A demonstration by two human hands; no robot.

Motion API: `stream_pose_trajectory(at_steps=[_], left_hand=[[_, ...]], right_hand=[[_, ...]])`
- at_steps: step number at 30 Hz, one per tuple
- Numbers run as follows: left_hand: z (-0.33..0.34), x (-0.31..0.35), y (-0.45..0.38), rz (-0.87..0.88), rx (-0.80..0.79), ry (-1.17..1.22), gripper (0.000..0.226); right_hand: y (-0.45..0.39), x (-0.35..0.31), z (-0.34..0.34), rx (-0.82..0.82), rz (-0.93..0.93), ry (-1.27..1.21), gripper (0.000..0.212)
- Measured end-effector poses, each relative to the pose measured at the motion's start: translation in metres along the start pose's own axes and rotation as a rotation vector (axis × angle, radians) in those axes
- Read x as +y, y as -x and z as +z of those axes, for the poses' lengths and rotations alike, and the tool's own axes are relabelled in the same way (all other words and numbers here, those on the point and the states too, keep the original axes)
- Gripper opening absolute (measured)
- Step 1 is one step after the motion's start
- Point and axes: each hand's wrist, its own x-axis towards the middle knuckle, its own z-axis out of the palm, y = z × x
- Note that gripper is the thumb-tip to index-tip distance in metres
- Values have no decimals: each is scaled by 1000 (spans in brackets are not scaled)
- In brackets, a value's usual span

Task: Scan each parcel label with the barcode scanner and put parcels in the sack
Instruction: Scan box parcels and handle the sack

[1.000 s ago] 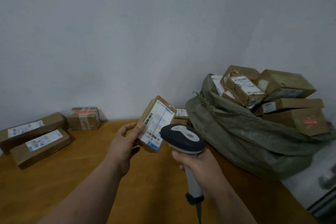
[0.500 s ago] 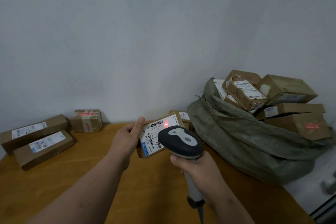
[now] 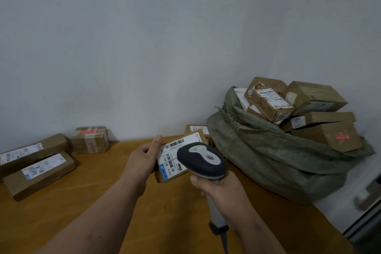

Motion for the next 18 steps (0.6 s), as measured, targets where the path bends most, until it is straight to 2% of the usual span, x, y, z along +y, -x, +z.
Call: stream_pose_trajectory(at_steps=[9,18], left_hand=[[50,1,-12,-42,-114,71,33],[167,37,-39,-92,-191,286,35]], right_hand=[[-10,23,-39,256,126,-57,13],[-34,49,-125,401,208,-179,14]])
